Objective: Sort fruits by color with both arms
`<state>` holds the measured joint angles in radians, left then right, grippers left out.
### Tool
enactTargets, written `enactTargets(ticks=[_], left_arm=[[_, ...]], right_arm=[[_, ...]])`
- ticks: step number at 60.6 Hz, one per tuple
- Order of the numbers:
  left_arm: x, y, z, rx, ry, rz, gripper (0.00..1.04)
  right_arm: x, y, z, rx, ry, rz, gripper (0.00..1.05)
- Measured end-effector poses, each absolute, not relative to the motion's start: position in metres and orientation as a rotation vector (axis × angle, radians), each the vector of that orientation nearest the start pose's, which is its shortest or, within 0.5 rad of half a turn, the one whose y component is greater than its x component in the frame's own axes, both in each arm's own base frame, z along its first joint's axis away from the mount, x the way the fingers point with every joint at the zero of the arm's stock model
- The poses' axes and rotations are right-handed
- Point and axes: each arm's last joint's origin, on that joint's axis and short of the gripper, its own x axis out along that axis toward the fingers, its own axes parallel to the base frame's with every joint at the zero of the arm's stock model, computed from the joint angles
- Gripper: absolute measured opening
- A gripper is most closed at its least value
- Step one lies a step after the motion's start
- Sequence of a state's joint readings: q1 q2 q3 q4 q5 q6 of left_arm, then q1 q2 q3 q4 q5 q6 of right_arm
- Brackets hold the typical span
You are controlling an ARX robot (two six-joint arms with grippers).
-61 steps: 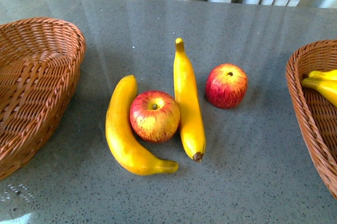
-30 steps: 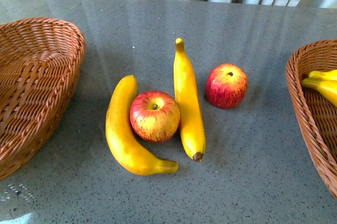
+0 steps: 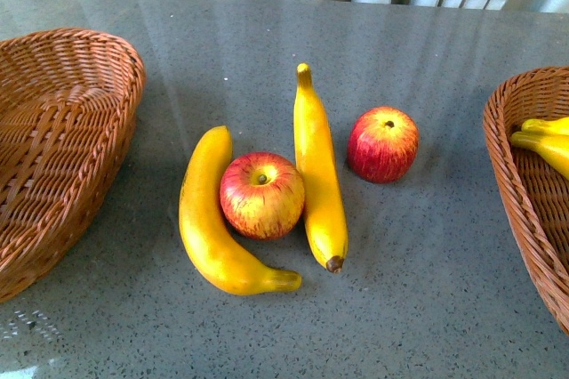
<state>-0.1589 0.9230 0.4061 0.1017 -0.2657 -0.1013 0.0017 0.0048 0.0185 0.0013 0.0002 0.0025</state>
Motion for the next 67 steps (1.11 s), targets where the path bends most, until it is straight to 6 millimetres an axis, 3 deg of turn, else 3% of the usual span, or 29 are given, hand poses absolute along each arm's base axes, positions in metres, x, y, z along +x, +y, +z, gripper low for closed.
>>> enactTargets(ticks=[7, 27, 41, 67], left_arm=[[0.215, -0.050, 0.202, 0.008, 0.431, -0.010, 0.96], [0.251, -0.104, 0.191, 0.065, 0.437, -0.211, 0.96], [0.264, -0.158, 0.158, 0.133, 0.508, -0.388, 0.96], [0.266, -0.174, 0.130, 0.214, 0.560, -0.529, 0.96]], right_arm=[[0.097, 0.000, 0.170, 0.002, -0.015, 0.002, 0.96], [0.097, 0.000, 0.170, 0.002, -0.015, 0.002, 0.96], [0.097, 0.000, 0.170, 0.002, -0.015, 0.002, 0.96], [0.097, 0.000, 0.170, 0.002, -0.015, 0.002, 0.96]])
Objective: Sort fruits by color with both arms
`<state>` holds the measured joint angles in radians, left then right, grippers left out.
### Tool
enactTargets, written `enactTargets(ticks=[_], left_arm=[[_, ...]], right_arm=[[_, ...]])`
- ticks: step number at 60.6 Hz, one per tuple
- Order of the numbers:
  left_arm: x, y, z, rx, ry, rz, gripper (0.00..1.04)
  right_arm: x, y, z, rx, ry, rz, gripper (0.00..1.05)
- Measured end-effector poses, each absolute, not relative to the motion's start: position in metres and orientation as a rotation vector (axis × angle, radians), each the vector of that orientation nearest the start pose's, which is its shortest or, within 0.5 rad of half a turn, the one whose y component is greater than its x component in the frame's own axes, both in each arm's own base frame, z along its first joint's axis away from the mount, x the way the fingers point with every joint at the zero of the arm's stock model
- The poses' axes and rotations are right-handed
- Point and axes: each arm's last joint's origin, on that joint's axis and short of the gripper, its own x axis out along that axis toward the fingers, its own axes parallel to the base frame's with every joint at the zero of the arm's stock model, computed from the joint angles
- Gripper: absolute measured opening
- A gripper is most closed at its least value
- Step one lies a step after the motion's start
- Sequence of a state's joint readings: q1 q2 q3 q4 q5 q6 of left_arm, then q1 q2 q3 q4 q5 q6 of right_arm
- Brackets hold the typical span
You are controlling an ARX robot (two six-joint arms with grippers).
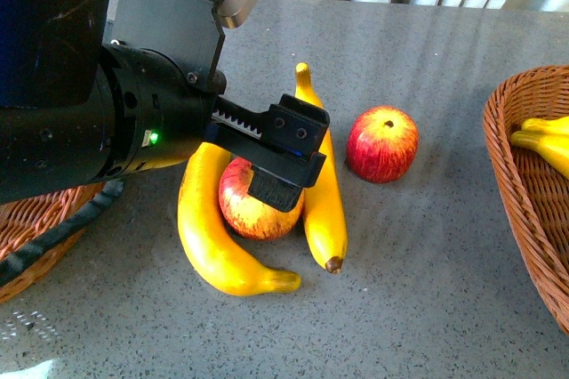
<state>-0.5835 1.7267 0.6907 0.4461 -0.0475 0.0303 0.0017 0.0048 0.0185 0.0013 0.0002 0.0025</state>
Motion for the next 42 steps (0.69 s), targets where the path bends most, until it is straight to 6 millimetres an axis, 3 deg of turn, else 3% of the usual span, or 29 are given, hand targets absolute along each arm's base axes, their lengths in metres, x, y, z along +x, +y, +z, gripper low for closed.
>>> enactTargets(ticks=[42], left_arm=[[0.263, -0.176, 0.104, 0.229, 0.629, -0.619, 0.96]], right_arm=[[0.097, 0.000, 0.170, 0.002, -0.015, 0.002, 0.96]])
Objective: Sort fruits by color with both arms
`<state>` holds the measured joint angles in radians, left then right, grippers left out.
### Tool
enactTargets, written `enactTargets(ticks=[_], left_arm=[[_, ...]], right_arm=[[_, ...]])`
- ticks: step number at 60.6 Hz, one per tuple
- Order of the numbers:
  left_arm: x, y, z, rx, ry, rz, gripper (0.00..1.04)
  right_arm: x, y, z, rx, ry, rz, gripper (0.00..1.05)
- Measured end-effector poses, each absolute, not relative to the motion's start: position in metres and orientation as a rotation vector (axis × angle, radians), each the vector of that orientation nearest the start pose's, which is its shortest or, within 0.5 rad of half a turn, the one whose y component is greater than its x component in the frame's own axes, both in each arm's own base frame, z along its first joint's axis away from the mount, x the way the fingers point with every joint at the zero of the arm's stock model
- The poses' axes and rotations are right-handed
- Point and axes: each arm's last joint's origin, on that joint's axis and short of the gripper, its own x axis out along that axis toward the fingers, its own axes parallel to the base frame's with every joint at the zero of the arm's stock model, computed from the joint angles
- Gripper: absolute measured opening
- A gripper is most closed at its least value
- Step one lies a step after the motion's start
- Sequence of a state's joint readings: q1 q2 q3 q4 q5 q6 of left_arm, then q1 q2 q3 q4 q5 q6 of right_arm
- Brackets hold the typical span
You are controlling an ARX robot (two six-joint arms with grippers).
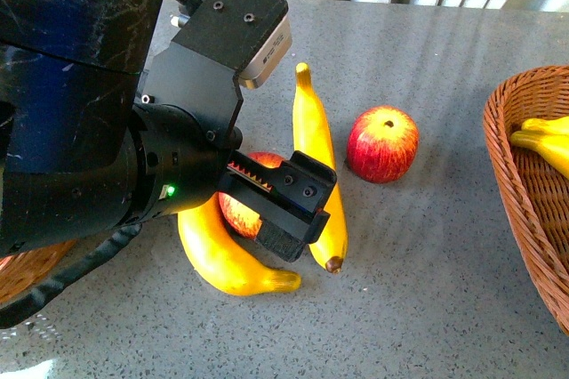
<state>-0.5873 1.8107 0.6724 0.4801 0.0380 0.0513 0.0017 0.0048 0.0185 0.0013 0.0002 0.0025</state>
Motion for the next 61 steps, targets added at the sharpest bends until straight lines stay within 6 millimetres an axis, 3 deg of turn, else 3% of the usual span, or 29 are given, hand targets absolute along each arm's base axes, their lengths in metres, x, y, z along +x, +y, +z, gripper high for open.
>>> enactTargets(ticks=[61], left_arm=[[0.264, -0.177, 0.073, 0.236, 0.691, -0.613, 0.96]], right_arm=[[0.097, 0.000, 0.170, 0.002, -0.015, 0.002, 0.96]])
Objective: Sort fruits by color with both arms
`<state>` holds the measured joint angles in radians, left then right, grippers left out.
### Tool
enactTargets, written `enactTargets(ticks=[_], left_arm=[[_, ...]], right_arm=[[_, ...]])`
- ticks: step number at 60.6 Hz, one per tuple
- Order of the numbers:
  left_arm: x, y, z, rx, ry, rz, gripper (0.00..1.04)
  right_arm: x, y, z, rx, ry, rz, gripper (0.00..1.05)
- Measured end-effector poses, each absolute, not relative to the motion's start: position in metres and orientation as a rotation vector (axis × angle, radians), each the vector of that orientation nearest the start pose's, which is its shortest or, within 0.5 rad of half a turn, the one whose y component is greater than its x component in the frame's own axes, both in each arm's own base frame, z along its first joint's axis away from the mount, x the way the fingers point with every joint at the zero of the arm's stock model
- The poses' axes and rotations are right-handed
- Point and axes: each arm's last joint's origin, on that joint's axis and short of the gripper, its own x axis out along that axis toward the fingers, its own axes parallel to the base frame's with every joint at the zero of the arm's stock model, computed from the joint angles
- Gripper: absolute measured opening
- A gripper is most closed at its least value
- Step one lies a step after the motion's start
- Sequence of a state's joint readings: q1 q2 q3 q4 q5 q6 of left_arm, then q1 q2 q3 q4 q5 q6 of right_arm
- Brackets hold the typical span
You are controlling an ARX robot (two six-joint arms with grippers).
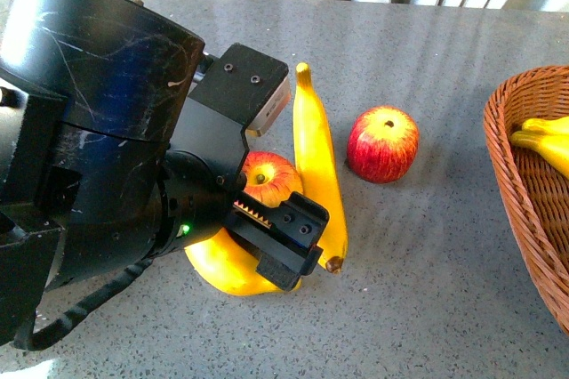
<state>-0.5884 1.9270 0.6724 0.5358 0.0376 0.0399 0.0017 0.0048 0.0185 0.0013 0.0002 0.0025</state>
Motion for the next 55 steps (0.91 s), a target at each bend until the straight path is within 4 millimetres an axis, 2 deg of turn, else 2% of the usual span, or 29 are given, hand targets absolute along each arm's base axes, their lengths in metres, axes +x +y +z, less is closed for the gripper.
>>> enactTargets(ticks=[28, 31, 37, 47, 55], left_arm=[[0.262, -0.181, 0.072, 0.231, 0.680, -0.613, 0.95], [0.261, -0.181, 0.072, 0.232, 0.679, -0.612, 0.91], [0.259, -0.180, 0.071, 0.225, 0.677, -0.608, 0.75], [0.254, -0.177, 0.074, 0.219, 0.676, -0.605, 0.72], [0.249, -0.173, 0.099, 0.182, 0.605, -0.604, 0.71]], right_arm=[[0.097, 0.000, 0.170, 0.002, -0.015, 0.002, 0.96], [0.097, 0.000, 0.170, 0.002, -0.015, 0.002, 0.96], [0.097, 0.000, 0.170, 0.002, -0.015, 0.002, 0.96], [0.097, 0.000, 0.170, 0.002, -0.015, 0.002, 0.96], [0.097, 0.000, 0.170, 0.002, -0.015, 0.002, 0.96]])
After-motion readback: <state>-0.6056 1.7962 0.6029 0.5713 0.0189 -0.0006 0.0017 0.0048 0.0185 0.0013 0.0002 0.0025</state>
